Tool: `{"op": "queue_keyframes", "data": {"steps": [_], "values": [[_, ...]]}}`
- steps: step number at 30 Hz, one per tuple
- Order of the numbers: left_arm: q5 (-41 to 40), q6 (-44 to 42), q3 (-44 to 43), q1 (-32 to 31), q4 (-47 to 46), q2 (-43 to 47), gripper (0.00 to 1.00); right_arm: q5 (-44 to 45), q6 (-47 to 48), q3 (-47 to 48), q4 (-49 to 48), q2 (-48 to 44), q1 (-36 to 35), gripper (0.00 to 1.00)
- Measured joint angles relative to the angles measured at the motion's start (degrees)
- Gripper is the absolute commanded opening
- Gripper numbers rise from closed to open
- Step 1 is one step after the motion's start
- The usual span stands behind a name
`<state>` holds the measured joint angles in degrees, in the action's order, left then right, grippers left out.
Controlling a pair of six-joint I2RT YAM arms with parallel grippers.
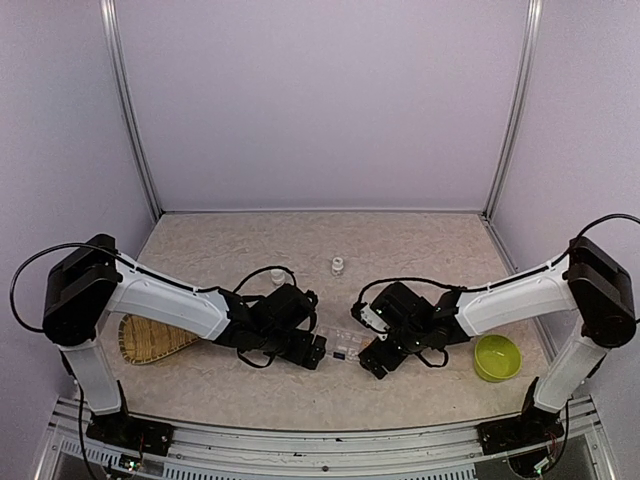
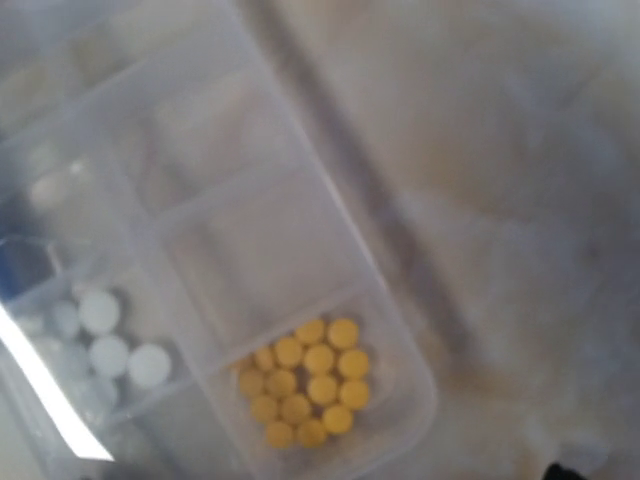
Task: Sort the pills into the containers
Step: Place the pill container at the center of the board.
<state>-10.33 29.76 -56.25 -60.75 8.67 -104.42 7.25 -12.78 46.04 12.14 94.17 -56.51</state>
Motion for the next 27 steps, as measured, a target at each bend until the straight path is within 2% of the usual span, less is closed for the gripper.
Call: {"op": "queue_keyframes", "data": {"steps": [10,27], "values": [[-2.45,0.85,-1.44,0.13,0.70,-1.40,0.91,3.78,1.38,4.52,-0.02,3.85,2.16,0.95],[-5.31,0.35,-6.19,5.33,0.44,-5.62,0.90,2.49,5.42,12.41,-3.06,11.34,7.58,0.94]]}}
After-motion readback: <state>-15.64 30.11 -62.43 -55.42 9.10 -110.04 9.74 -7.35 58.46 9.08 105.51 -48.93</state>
